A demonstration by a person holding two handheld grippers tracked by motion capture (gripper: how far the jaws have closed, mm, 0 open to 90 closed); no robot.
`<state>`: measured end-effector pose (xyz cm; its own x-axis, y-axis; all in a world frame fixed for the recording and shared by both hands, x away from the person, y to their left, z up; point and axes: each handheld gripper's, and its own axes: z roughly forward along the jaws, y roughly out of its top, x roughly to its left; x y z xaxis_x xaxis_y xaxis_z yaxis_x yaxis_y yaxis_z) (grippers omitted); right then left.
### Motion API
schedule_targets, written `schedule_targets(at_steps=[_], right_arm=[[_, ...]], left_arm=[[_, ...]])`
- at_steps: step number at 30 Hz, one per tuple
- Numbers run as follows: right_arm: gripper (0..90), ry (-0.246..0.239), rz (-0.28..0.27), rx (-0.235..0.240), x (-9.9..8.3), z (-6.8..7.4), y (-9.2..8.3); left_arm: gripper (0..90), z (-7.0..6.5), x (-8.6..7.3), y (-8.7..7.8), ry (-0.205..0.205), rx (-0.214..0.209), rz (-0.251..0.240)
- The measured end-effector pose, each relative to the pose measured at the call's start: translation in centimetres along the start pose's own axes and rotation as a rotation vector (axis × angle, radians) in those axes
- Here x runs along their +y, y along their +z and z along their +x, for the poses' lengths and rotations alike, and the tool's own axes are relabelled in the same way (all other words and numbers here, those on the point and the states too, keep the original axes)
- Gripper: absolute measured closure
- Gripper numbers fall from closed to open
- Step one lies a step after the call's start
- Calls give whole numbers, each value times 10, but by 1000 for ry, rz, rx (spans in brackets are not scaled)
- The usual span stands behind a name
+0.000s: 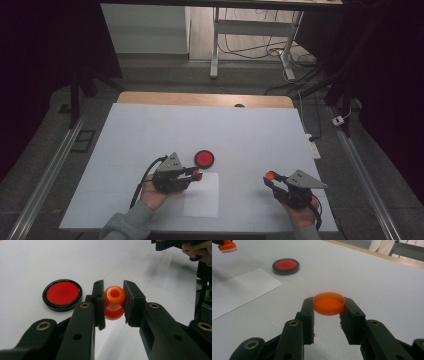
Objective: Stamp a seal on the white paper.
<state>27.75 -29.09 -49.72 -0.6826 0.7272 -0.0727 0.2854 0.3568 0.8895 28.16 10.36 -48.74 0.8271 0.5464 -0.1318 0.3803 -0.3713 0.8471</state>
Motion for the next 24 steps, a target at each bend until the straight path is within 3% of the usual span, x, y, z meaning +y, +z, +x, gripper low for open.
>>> schedule_targets(at_steps=[11, 24], right_arm=[[644, -6, 10, -5, 0, 0, 2], [644, -5, 13, 1, -1, -1, 3]], left_arm=[[728, -5, -1, 7, 23, -32, 34], [727, -8, -11, 26, 30, -41, 115]])
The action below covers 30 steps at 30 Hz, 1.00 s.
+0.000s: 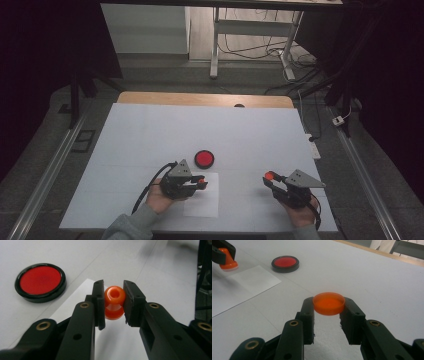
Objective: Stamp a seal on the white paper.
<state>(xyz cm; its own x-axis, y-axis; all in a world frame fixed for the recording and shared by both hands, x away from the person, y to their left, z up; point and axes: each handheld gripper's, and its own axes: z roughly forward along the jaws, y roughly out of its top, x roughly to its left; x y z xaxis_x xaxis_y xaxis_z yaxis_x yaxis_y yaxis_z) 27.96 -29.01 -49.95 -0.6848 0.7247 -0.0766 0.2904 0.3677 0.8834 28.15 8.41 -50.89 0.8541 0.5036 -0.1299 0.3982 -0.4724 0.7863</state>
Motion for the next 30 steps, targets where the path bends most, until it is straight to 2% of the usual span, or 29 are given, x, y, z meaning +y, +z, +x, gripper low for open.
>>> schedule_targets(at_steps=[30], right_arm=[[644, -1, 1, 0, 0, 0, 0]], left_arm=[[727, 2, -9, 17, 8, 23, 84]])
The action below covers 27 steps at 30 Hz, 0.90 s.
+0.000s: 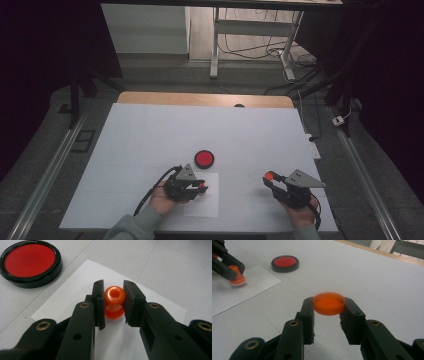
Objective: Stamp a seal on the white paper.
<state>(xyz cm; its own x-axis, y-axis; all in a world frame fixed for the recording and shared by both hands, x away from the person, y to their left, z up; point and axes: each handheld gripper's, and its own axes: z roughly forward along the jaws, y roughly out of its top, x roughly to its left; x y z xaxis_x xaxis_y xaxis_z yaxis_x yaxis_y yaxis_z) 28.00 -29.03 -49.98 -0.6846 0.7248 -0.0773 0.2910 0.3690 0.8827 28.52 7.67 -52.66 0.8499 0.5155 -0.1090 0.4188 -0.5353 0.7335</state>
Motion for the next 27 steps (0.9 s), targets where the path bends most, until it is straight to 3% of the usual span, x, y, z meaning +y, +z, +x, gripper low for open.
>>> schedule_targets(at_steps=[15, 27], right_arm=[[644, -4, 3, 2, 0, 0, 1], [644, 1, -7, 3, 1, 1, -1]], left_arm=[[727, -1, -2, 4, 6, 2, 8], [728, -8, -7, 5, 67, 44, -14]])
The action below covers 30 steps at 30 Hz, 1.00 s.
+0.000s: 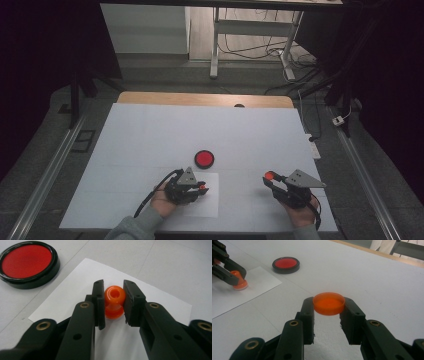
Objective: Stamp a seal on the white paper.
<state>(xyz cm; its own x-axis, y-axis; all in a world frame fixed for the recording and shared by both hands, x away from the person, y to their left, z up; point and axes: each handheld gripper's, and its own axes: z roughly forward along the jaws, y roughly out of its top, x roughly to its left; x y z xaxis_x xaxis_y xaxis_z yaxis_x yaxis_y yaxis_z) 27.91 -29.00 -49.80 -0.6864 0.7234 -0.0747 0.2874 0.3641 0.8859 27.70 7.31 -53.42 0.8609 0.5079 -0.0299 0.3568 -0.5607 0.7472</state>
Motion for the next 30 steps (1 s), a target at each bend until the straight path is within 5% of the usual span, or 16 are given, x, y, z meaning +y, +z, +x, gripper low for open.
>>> schedule_targets(at_steps=[30], right_arm=[[644, 2, -4, 4, 1, 2, 0]], left_arm=[[731, -2, -3, 1, 11, 12, -20]])
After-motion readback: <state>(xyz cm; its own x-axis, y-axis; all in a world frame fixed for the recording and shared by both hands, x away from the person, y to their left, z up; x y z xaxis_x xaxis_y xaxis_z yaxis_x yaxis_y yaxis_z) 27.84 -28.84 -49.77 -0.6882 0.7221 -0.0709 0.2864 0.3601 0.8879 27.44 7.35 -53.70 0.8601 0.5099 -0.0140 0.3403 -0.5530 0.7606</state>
